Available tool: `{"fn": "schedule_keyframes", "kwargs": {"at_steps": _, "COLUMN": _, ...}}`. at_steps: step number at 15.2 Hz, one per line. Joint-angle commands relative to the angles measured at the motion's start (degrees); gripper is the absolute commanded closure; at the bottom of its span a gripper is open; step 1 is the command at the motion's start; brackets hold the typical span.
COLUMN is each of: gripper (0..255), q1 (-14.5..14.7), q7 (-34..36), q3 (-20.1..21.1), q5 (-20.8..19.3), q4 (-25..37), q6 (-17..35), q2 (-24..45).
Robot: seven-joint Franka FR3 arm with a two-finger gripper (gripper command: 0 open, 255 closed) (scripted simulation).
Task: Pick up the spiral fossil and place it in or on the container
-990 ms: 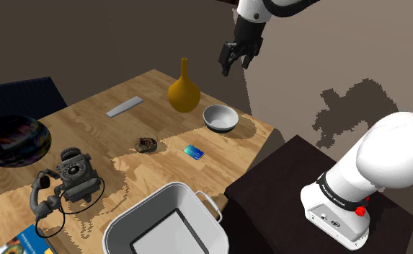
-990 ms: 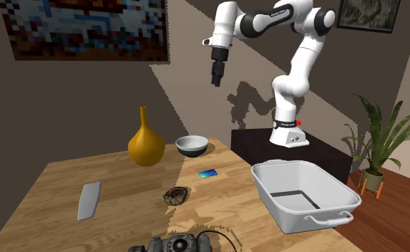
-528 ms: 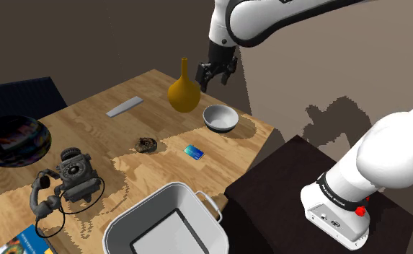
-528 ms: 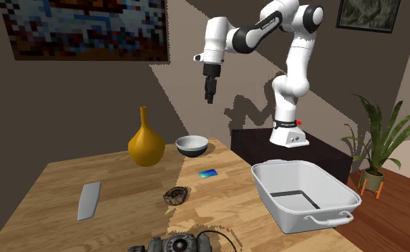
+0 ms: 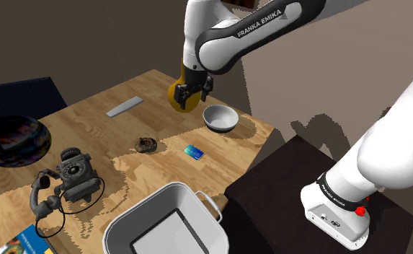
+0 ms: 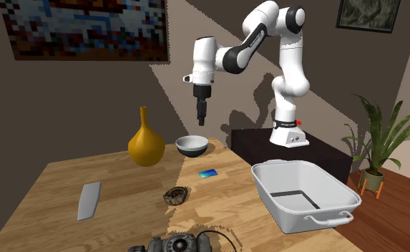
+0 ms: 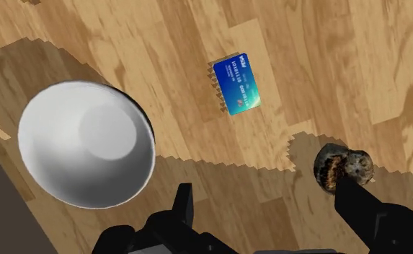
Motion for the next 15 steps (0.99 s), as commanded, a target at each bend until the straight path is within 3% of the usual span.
{"fn": "schedule_keyframes", "kwargs": {"at_steps": 1, "gripper": 0, "q1": 0.9, "q7": 2.4, "q3": 0.2, "q5": -1.9, "q4": 2.9, "q6": 1.0, "q2": 4.7}}
{"fn": "schedule_keyframes", "kwargs": {"at_steps": 8, "gripper": 0, "q1": 5.3, "q7": 8.6, "q3": -1.1, "q5": -7.0, "q4": 14.6, "q6": 2.5, "q2": 20.6}}
{"fn": "schedule_keyframes", "kwargs": {"at_steps": 15, "gripper": 0, "q1": 9.8, "q7": 11.4, "q3": -2.8, "q5": -9.1, "q4": 27.9, "q6": 1.5, "q2": 34.5}}
